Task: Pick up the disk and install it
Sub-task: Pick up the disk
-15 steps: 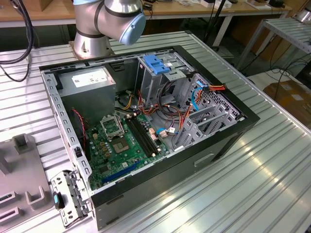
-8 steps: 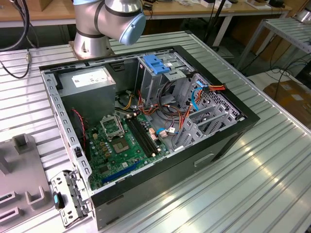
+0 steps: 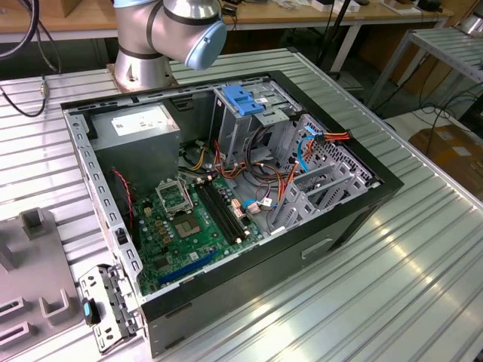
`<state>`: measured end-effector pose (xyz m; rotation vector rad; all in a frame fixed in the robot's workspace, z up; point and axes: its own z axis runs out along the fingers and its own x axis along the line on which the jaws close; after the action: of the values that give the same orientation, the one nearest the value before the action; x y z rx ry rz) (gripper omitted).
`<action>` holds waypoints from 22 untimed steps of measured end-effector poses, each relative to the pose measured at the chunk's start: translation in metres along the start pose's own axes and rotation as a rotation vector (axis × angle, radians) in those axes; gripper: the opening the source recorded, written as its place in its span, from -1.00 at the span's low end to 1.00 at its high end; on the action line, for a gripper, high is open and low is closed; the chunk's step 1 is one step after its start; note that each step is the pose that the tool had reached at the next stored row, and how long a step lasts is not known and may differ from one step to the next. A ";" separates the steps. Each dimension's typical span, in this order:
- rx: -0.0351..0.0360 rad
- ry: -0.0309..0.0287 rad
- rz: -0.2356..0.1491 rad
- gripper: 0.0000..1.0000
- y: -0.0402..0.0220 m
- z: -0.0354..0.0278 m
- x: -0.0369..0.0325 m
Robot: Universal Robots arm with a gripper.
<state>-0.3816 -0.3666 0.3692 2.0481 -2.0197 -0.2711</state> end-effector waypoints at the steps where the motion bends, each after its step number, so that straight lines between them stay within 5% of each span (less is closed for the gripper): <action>1: 0.0000 0.0001 0.000 -0.26 0.0001 -0.0004 -0.0001; 4: 0.0042 0.0017 0.001 -0.26 0.0003 -0.0008 -0.0006; 7: 0.0165 0.0049 0.002 -0.26 0.0003 -0.0007 -0.0007; 13: 0.0163 0.0055 0.003 -0.26 0.0006 -0.0016 -0.0007; 22: 0.0171 0.0053 0.003 -0.26 0.0102 -0.0316 0.0007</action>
<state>-0.3817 -0.3658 0.4024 2.0541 -2.0283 -0.2485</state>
